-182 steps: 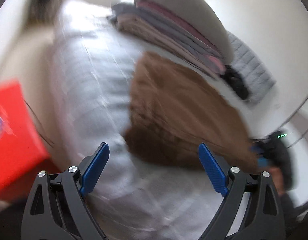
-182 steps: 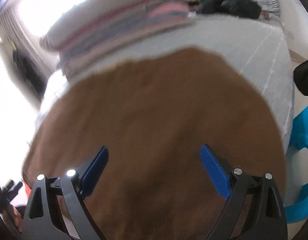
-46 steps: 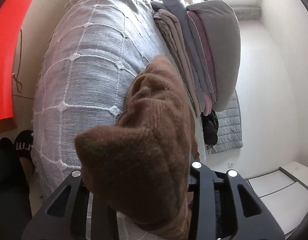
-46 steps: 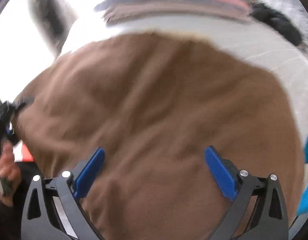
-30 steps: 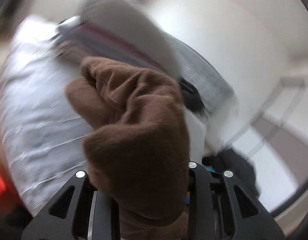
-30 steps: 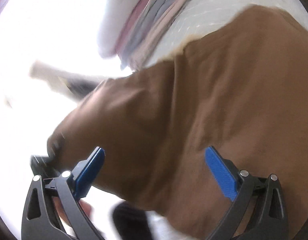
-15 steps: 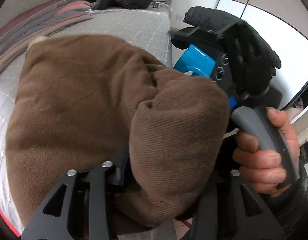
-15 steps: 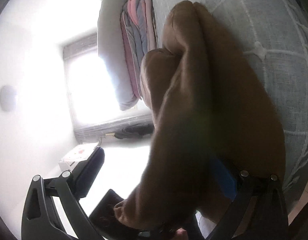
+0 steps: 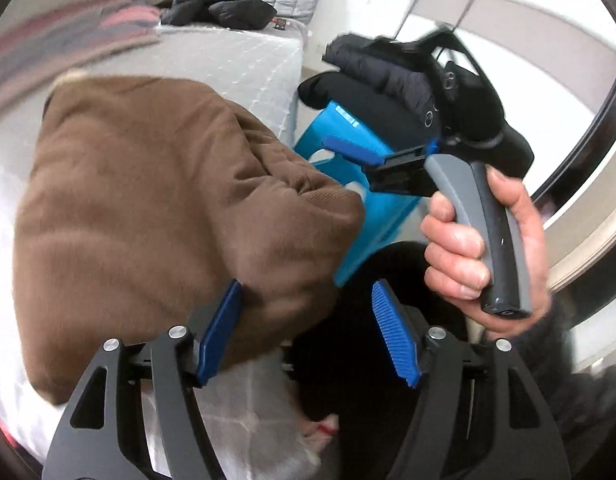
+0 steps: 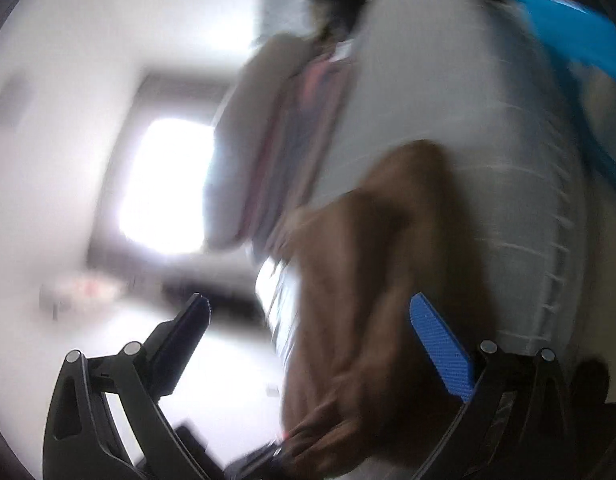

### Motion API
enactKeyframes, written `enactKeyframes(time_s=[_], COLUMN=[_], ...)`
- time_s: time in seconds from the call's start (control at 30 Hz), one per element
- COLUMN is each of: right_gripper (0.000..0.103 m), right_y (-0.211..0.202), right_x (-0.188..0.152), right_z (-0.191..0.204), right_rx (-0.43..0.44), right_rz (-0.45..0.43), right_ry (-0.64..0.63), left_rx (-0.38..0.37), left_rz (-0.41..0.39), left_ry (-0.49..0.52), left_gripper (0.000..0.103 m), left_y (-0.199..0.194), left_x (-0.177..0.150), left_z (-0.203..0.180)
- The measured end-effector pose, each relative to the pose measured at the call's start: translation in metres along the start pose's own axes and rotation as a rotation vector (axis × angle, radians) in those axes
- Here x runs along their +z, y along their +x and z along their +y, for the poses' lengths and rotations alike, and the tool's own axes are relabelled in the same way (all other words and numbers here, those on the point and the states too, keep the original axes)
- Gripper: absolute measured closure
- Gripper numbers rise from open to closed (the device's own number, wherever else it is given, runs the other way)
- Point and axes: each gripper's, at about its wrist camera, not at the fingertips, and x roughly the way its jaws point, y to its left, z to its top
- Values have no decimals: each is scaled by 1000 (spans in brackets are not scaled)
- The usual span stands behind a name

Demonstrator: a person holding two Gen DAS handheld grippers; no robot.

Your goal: Fold large clothes

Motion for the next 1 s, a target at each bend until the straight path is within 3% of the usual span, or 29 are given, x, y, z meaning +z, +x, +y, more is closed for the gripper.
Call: enactKeyframes(time_s=[0.1, 0.13, 0.2, 0.23, 0.33, 0.43, 0.53, 0.6, 0.63, 0.73, 0.77, 0.8, 0.87, 1.0], right_gripper=[6, 5, 5, 6, 14, 14, 9, 7, 7, 7, 7, 7, 7, 7], right_y=[17, 28, 39, 37, 30, 5, 24, 40, 62, 114, 134, 145, 154, 127], right_x=[-24, -37, -52, -57, -59, -60, -38, -31, -29, -25, -22, -24, -10, -6], right_z=[33, 36, 21, 2, -32, -4, 44, 77, 94, 91, 77, 60, 10, -3], right_rx=[-5, -69, -223, -265, -278, -301, -358, -484, -632, -883, -1012, -1086, -1077, -1037], right_rz=[206, 289, 366, 376, 393, 340, 223, 164, 140, 185, 217, 252, 405, 426], right_ry=[-152, -188, -211, -163, -50, -114, -296, -496, -662, -899, -963, -988, -884, -813], left_rx=[-30, -12, 19, 27, 33, 52, 58, 61, 60, 60, 61, 64, 67, 60], left_rz=[-48, -61, -101, -120, -168, -205, -244, -259, -265, -269, -266, -263, -259, -243], left_ry=[-73, -83, -113, -136, -233, -331, -385, -413, -427, -450, -450, -450, -453, -458], left_gripper=[38, 38, 38, 38, 38, 38, 38, 36, 35, 34, 34, 34, 34, 33], left_y=[-28, -35, -56, -65, -91, -108, -121, -123, -123, -118, -116, -114, -112, -103], left_x=[-11, -13, -21, -23, -35, -44, -48, -48, -48, -46, -44, -43, -43, -31], left_z=[18, 20, 35, 45, 79, 111, 131, 140, 143, 150, 153, 155, 160, 180])
